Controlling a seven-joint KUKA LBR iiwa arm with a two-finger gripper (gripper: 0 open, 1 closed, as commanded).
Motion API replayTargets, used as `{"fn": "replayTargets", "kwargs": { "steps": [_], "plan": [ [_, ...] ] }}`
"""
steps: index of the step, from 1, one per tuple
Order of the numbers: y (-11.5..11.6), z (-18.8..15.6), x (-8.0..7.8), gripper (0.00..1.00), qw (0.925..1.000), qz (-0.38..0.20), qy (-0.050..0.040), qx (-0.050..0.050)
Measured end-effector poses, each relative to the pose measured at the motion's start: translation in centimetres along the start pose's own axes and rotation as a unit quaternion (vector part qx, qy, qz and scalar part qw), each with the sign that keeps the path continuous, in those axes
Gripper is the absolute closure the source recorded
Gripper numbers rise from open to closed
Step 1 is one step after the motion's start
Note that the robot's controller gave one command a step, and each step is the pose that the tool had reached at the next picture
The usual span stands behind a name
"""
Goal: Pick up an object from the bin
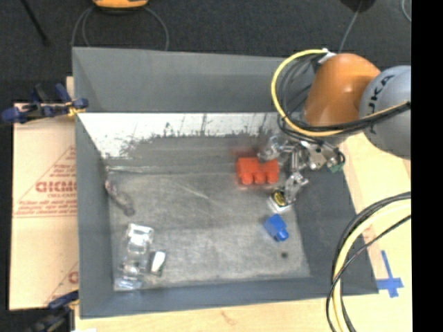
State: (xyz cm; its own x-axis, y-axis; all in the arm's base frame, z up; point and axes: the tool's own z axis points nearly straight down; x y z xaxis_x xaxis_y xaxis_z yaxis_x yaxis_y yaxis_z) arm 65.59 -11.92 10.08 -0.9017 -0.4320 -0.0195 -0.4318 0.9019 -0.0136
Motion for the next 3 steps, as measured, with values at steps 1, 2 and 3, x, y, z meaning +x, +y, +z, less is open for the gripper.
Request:
{"fn": "replayTargets", "kwargs": {
  "steps": [1,2,3],
  "plan": [
    [0.4,0.8,0.3,1.0,1.0,0.0,0.0052,-0.005],
    [0.2,0.9,1.3,0.0,0.9996,-0.001,0.0277,-0.011],
    [0.3,0.8,0.4,1.0,1.0,0.0,0.0074,-0.005]
  ]
}}
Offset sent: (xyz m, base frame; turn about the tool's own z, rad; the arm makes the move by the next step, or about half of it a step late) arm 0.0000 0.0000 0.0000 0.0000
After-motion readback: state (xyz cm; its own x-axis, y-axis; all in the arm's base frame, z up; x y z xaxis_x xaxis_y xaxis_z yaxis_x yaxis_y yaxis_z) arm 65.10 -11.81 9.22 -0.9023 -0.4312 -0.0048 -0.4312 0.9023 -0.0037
